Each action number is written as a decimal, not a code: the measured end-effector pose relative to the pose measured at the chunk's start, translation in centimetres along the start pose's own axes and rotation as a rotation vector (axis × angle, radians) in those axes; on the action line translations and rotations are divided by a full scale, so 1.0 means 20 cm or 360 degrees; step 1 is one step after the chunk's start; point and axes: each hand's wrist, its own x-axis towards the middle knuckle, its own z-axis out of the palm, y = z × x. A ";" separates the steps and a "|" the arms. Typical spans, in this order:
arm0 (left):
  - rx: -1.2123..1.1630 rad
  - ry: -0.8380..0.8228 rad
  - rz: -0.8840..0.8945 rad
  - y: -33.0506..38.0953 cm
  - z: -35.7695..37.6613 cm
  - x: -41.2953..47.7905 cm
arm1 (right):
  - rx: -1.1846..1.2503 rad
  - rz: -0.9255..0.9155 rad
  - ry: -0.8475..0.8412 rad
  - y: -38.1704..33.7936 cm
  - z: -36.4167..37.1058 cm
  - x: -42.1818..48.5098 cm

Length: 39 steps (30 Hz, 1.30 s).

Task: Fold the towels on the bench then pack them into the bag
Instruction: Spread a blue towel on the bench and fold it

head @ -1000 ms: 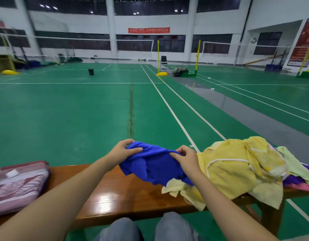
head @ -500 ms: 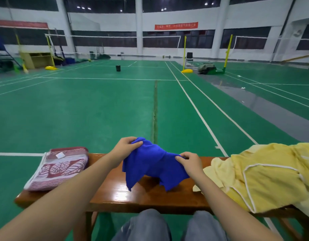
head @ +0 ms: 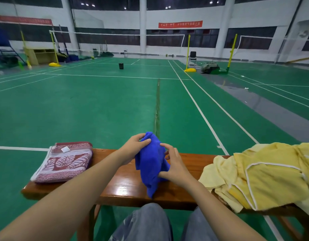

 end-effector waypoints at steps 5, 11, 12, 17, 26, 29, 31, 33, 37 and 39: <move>0.0037 0.0103 -0.0104 -0.02 -0.01 0.02 | -0.0155 -0.0204 0.0047 -0.01 0.02 -0.03; 0.0040 0.0212 -0.0170 -0.04 0.02 0.07 | -0.0703 -0.0677 0.0426 -0.01 0.03 -0.02; 0.0059 0.0221 -0.0182 -0.04 0.03 0.08 | -0.0798 -0.0766 0.0462 0.00 0.04 -0.02; 0.0099 0.0271 -0.0280 -0.04 0.04 0.10 | -0.0942 -0.0936 0.0380 0.03 0.06 -0.03; 0.0111 0.0269 -0.0317 -0.01 0.04 0.09 | -0.0991 -0.0938 0.0488 0.03 0.10 -0.04; 0.0089 0.0257 -0.0313 -0.01 0.04 0.08 | -0.0993 -0.0962 0.0540 0.01 0.09 -0.03; 0.0090 0.0202 -0.0294 -0.01 0.05 0.07 | -0.1016 -0.0966 0.0590 0.00 0.09 -0.01; 0.0081 0.0092 -0.0257 -0.01 0.05 0.06 | -0.0860 -0.0866 0.0621 -0.01 0.09 0.00; 0.0088 -0.0050 -0.0267 0.01 0.04 0.00 | 0.0391 -0.0139 0.0547 -0.13 0.03 0.01; 0.0080 -0.0096 -0.0290 0.00 0.04 -0.02 | 0.0845 0.0063 0.0660 -0.16 -0.02 0.04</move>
